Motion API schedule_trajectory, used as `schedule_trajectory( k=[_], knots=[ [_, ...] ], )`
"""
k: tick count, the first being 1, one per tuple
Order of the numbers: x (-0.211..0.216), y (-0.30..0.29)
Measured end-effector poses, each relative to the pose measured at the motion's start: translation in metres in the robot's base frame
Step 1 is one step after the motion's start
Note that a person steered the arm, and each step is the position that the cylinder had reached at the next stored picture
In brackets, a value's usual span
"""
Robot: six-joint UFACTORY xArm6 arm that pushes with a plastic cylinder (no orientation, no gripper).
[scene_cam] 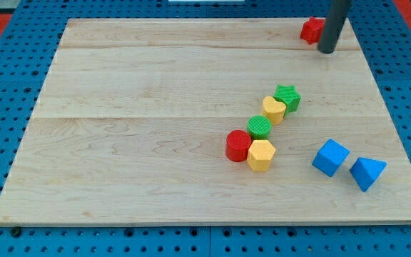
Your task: Nudge the green star a bit left
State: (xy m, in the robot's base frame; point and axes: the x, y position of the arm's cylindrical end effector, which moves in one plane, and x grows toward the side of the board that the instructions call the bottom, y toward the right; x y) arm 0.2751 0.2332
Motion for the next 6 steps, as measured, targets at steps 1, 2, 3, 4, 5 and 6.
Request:
schedule_trajectory(
  k=[1, 2, 3, 4, 5, 6],
  knots=[
    [-0.013, 0.016],
    [-0.036, -0.024],
    [0.036, -0.018],
    [0.134, 0.002],
    [0.178, -0.052],
    [0.117, -0.091]
  ],
)
